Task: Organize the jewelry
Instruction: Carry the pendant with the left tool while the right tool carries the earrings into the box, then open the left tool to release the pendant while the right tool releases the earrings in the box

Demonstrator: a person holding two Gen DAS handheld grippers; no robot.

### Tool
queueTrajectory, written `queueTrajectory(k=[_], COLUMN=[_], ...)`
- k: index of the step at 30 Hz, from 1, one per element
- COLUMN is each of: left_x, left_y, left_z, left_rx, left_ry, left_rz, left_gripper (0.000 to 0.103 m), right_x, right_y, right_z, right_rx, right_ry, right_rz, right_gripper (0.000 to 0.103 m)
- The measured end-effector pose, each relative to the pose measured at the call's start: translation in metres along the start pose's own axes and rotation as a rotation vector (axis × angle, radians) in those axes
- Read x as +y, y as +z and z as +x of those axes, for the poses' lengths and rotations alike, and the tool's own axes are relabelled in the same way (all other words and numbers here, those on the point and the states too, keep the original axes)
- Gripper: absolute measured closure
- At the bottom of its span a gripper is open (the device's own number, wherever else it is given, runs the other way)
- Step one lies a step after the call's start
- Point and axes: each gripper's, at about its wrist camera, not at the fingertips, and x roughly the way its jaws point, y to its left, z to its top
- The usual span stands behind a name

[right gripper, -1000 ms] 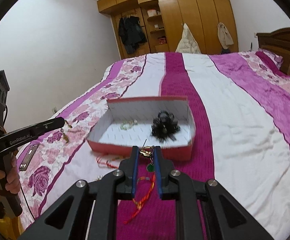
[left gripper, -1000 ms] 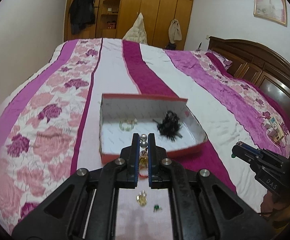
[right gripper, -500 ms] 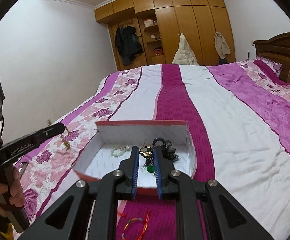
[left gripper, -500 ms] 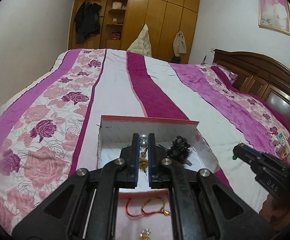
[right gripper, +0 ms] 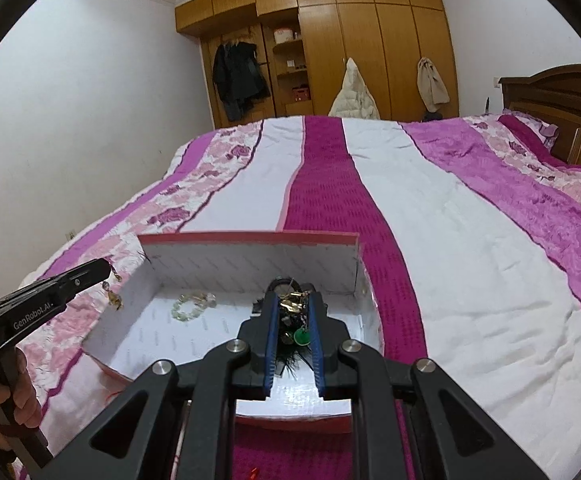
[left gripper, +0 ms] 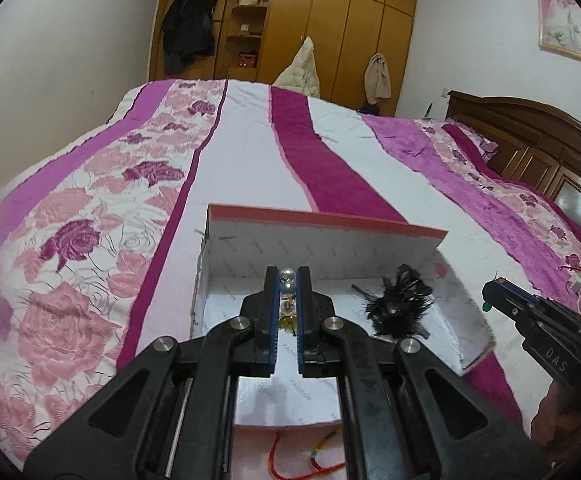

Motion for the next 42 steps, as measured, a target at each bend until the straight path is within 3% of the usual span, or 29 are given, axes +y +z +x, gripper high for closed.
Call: queueTrajectory(k=[11,18,23,25,28,42], left_x=[0.008,0.007,0.003,0.002,-0.002,-0.012], left_y=[-0.02,-0.025,-0.025,-0.023,-0.022,-0.003], left_z=[0.048,0.05,0.047,0.046,0.039,-0.019], left_rx=[0.132,0.154,0.163,0.159,0.139,0.065], left_ry=[0.022,0.02,-0.001,-0.006,0.019,-0.003], left_rz=[-0.006,-0.016,-0.032,-0.028,-0.012,0.008], left_gripper=[0.103,0.102,0.09,0.077,0.062,0.058], right_x=[-0.012,-0.021,-0.029,-0.03,-0.031,-0.013], right_y=[-0.015,-0.02,-0.02,-0.018,-0.015,0.003], right_z=[0.044,0.054,0.052,0.049,0.042,-0.018], right_rx=[0.111,0.159,0.167,0.16,0.147,0.045], right_ry=[-0.031,-0.04,-0.022,-0.013,0.028,0.048], right_rz=[0.021,0.055,0.113,0.127,0.14,0.118], right_gripper=[0.086,0.086,0.082,0.065,0.058,0.051])
